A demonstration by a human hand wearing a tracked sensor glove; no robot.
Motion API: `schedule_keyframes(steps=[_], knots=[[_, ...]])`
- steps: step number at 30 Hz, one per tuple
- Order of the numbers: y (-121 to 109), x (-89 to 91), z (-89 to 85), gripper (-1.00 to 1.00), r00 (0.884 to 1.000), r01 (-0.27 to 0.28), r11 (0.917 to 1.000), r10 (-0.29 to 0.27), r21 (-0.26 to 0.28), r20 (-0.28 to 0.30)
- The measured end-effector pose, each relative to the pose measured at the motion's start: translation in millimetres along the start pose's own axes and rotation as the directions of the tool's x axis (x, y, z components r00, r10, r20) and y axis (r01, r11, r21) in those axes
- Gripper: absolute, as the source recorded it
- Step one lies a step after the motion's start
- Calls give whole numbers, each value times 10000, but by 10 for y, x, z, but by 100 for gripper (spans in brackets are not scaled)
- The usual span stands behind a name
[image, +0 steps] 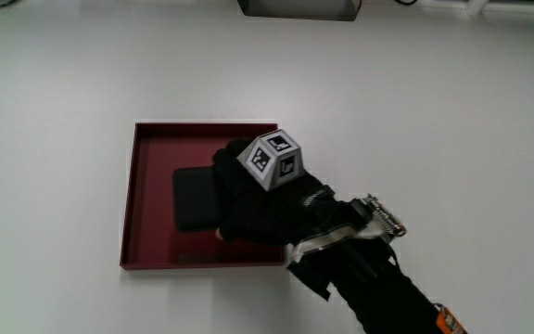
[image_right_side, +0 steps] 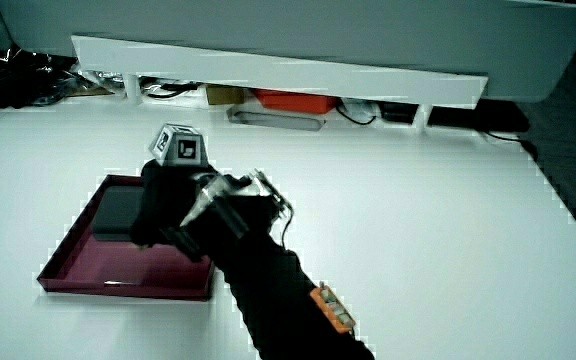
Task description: Place battery into plate
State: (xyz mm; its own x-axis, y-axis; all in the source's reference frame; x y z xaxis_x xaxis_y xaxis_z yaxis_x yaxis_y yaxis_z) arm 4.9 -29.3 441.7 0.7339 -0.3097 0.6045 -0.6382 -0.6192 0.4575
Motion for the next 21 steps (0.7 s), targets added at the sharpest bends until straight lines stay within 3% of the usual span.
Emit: schedule_keyframes(steps=[2, 11, 15, 16, 18, 21], knots=[[44, -59, -47, 0, 9995, 3, 10000, -3, 7, 308], [213, -89, -318, 0, 9998, 36, 9997, -31, -251, 189], [272, -67, -441, 0, 9995, 181, 9987, -168, -484, 263], [301, -48, -491, 0, 9996, 194, 9969, -177, -758, 235], [301, -44, -514, 0, 9992, 335, 9973, -319, -647, 255], [353, 17, -624, 0, 9989, 405, 9949, -381, -926, 274]])
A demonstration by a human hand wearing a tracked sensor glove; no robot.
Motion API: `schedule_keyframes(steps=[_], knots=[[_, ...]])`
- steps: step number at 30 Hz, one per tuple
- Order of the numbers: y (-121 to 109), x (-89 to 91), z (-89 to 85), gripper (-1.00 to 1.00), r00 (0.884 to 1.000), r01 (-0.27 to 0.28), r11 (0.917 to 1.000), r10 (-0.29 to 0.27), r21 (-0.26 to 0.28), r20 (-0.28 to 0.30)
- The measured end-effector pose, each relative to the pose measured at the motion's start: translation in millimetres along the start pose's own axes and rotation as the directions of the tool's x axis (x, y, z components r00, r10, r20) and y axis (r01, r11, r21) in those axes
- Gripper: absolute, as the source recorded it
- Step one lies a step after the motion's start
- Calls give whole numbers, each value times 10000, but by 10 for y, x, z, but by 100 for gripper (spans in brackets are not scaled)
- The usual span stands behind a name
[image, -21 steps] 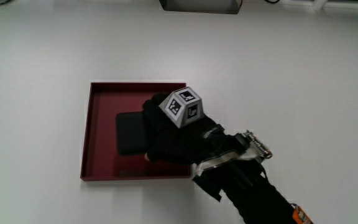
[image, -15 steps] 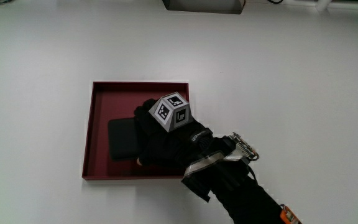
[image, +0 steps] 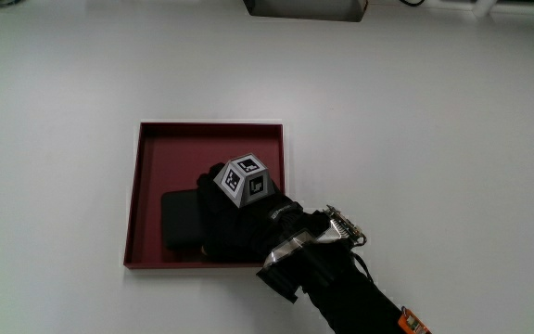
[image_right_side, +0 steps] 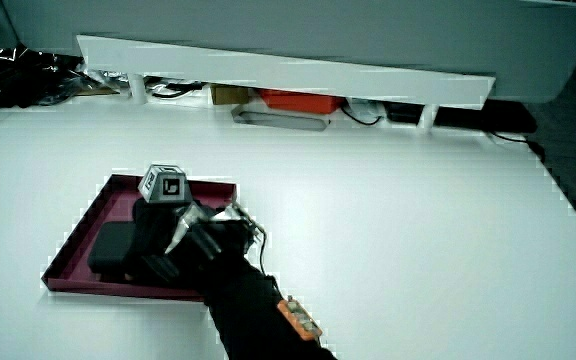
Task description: Place battery into plate
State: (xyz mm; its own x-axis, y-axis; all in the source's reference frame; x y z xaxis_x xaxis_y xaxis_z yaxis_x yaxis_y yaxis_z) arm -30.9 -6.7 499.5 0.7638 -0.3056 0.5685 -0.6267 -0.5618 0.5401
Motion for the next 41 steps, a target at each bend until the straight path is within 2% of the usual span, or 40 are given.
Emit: schedule_keyframes(steps=[1, 3, 6, 7, 9, 11, 13, 14, 16, 17, 23, 26, 27, 28, 31, 32, 35, 36, 40, 41], knots=[[-9, -7, 2, 0, 9998, 177, 9998, -178, 124, 93], [20, 12, -55, 0, 9995, 197, 9998, -197, 15, 237], [56, 51, -118, 0, 9997, 172, 9996, -169, -223, 161], [25, 42, -82, 0, 9999, 139, 9999, -138, 77, -45], [31, 48, -81, 0, 9995, 272, 9996, -273, 65, 131], [32, 52, -77, 0, 9996, 293, 9995, -293, -74, -21], [27, 52, -81, 0, 9990, 445, 9990, -445, -99, 70], [17, 43, -79, 0, 9994, 352, 9993, -351, -134, 73], [33, 66, -117, -12, 9991, 413, 9984, -415, -383, -35], [31, 70, -122, -18, 9987, 508, 9984, -508, -241, 3], [38, 124, -192, -53, 9988, 479, 9967, -482, -658, -36], [-53, 120, -99, -71, 9982, 42, 9981, -78, -614, -586], [-85, 129, -69, -76, 9988, 88, 9988, -111, -483, -480], [-136, 124, -20, -82, 9973, -150, 9984, 111, -542, -728], [-276, 126, 102, -100, 9968, -344, 9980, 305, -532, -735], [-357, 93, 186, -100, 9945, -633, 9965, 583, -550, -871], [-495, 145, 266, -100, 9957, -640, 9969, 607, -456, -706], [-570, 148, 318, -100, 9930, -768, 9964, 733, -355, -925], [-805, 193, 460, -100, 9926, -951, 9954, 937, -141, -772], [-884, 184, 517, -100, 9901, -1053, 9944, 1042, -70, -942]])
